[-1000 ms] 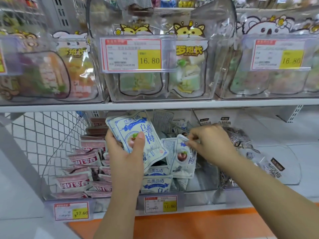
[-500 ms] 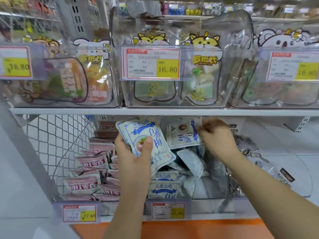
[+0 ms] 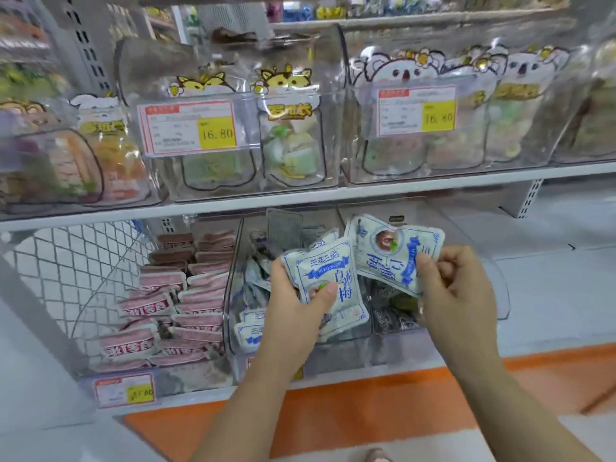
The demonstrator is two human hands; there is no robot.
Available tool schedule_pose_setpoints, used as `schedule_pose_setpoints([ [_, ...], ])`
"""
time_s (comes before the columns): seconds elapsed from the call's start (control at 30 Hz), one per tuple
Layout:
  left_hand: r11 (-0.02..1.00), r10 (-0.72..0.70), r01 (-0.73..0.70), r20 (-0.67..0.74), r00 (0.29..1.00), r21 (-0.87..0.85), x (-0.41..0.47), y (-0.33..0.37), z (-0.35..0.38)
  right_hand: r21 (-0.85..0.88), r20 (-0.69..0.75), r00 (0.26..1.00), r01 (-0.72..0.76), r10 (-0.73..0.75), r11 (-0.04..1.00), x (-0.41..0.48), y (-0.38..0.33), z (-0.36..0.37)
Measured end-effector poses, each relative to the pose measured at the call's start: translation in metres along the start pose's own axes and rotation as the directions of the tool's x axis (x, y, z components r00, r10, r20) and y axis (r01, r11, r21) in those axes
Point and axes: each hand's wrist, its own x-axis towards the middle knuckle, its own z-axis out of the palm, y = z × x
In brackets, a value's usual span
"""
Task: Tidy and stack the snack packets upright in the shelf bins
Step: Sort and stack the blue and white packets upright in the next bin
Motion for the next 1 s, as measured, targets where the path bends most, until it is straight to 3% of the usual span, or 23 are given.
schedule_pose_setpoints([
  [0.13,0.993,-0.093,0.085,0.112,0.989,0.076,0.01,-0.007,0.003,-0.025,-0.006,1.0,0.026,-0.026,0.999,0.012,0.0,-0.004],
  [0.37,0.947,-0.218,0.144,0.245,0.945,0.289,0.031,-0.008,0.006,-0.024,0.024,0.998,-0.052,0.052,0.998,0.028,0.007,-0.008],
  [0.5,0.849,-0.302,0.038,0.425,0.854,0.527,0.031,-0.005,-0.007,0.07,0.062,0.997,-0.049,0.045,0.996,0.029,0.002,-0.009],
  [0.67,0.578,-0.226,-0.318,0.521,0.823,0.752,0.035,0.006,-0.011,0.061,0.164,0.986,-0.011,0.001,0.998,0.026,0.006,-0.005],
  [0.73,0.392,-0.221,-0.403,0.51,0.831,0.827,0.043,0.01,-0.012,0.081,0.158,0.987,-0.003,-0.01,0.997,0.024,0.007,-0.006],
  [0.8,0.298,-0.206,-0.42,0.488,0.849,0.857,0.051,0.012,-0.016,0.127,0.168,0.986,-0.005,-0.017,0.992,0.022,0.008,-0.008],
  [0.9,0.414,-0.222,-0.381,0.497,0.839,0.827,0.057,0.006,-0.015,0.184,0.26,0.962,0.032,-0.08,0.982,0.02,0.005,-0.011],
  [1.0,0.491,-0.222,-0.334,0.487,0.845,0.804,0.064,-0.002,-0.015,0.124,0.36,0.919,0.121,-0.158,0.985,0.021,0.003,-0.015],
])
